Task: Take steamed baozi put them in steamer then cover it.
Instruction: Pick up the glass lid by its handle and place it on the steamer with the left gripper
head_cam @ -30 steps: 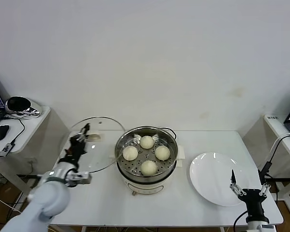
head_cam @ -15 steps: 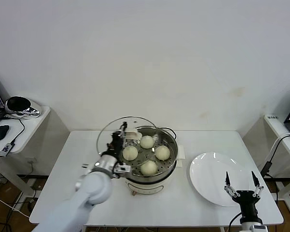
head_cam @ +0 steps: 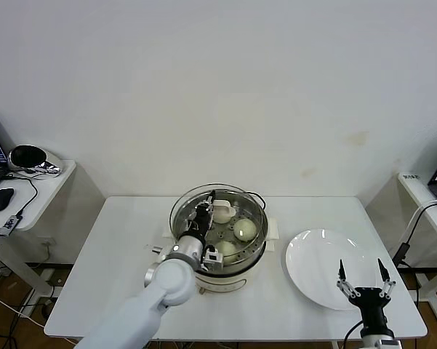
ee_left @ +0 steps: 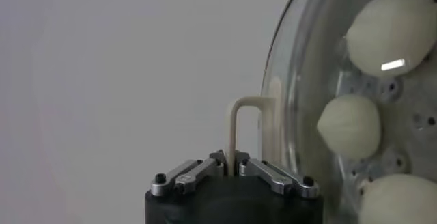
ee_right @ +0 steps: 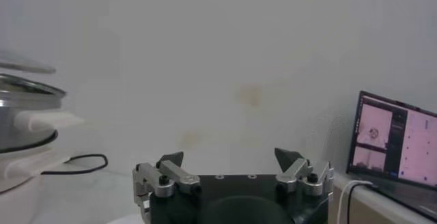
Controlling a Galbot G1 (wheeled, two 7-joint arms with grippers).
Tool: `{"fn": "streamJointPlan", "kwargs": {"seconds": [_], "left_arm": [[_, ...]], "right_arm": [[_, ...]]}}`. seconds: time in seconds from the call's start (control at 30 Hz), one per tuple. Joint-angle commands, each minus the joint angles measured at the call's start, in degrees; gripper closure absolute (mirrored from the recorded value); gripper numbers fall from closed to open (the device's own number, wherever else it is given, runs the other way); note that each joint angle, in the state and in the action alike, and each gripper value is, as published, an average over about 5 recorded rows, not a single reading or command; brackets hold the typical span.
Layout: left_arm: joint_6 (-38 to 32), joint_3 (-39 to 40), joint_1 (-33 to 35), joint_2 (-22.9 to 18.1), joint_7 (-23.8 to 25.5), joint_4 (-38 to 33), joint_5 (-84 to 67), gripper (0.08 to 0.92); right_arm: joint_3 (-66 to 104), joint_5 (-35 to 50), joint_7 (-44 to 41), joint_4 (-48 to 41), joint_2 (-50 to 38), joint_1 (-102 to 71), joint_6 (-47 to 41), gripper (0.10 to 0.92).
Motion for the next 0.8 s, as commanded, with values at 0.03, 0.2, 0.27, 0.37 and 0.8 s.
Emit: {"fn": "streamJointPlan", "kwargs": {"seconds": [0.03,0.2,0.27,0.37,0.8], "left_arm": [[0.0,1.9,-0.1,-2.4,0.1,1.7,2.3,0.85],[-0.1,1.6,0.7,-2.5,0.3,1.1,2.9,0.85],[-0.1,1.4,1.0,-2.4,0.4,0.8,3.0,0.85],[-0.2,1.1,1.5,-2.2,0.6,0.5,3.1,0.85],[-0.8,0.5,2.3,-2.6,-0.1,1.2,2.4,0.85]], "right_arm": [[-0.1,-0.1,0.0,-0.1,0.0,0.0,0.0,0.203],[-0.3,-0.1,0.0,-0.2,0.0,0.0,0.0,0.203],[-0.3,-0.1,0.0,-0.2,0.0,0.0,0.0,0.203],[-0.4,-0.1,0.0,-0.3,0.0,0.0,0.0,0.203],[-0.9,-0.2,-0.1,-0.2,0.1,0.0,0.1,0.203]]}}
